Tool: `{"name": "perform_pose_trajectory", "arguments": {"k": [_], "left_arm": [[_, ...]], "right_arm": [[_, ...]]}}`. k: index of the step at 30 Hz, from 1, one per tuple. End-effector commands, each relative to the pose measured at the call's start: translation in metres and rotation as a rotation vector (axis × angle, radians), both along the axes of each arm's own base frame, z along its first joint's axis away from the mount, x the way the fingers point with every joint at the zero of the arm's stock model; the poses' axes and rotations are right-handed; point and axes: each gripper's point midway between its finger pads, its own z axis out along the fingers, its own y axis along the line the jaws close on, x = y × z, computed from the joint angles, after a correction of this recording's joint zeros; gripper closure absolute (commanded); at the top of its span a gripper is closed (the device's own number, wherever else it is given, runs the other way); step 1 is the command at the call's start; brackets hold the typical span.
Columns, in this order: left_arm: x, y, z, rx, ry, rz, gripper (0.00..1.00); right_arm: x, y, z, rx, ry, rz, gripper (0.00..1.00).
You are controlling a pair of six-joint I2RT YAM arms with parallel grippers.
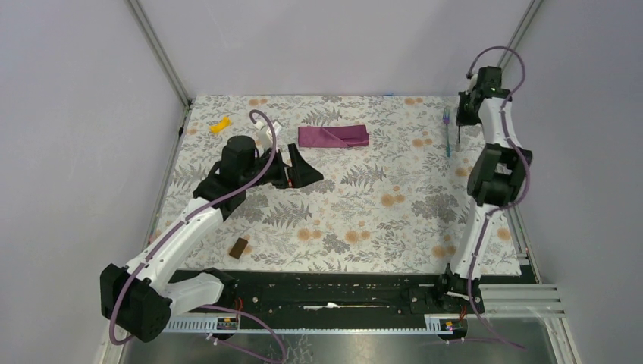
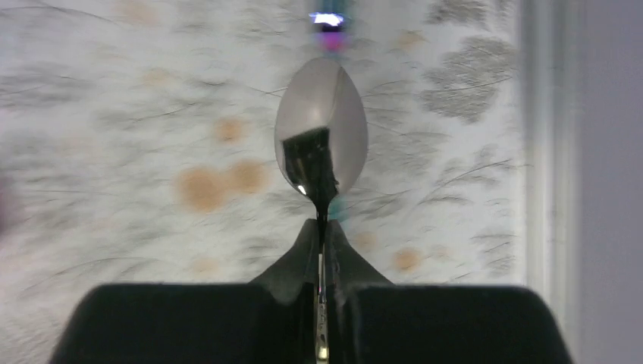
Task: Fold the napkin into a case and place the utensils inside
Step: Pick up the spoon from the corner of the board, then pass from the right arm to the left
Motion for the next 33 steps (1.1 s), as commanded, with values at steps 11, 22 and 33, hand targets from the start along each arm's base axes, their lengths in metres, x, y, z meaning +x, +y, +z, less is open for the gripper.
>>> {"name": "perform_pose_trajectory", "arguments": {"k": [11, 22, 33], "left_arm": [[0.036, -0.046, 0.059, -0.342, -0.15, -0.24, 0.05], [0.036, -0.045, 0.055, -0.342, -0.216, -0.247, 0.13], [0.059, -0.033, 0.035, -0.183, -0.232, -0.099, 1.0]], "right_arm": [[-0.215, 0.367, 0.285, 1.419, -0.806, 1.012, 1.0], [-0.267, 0.438, 0.293, 1.575, -0.72, 1.17, 1.0], [-0.241, 0.452, 0.257, 1.506, -0.574, 0.914, 0.76]]}}
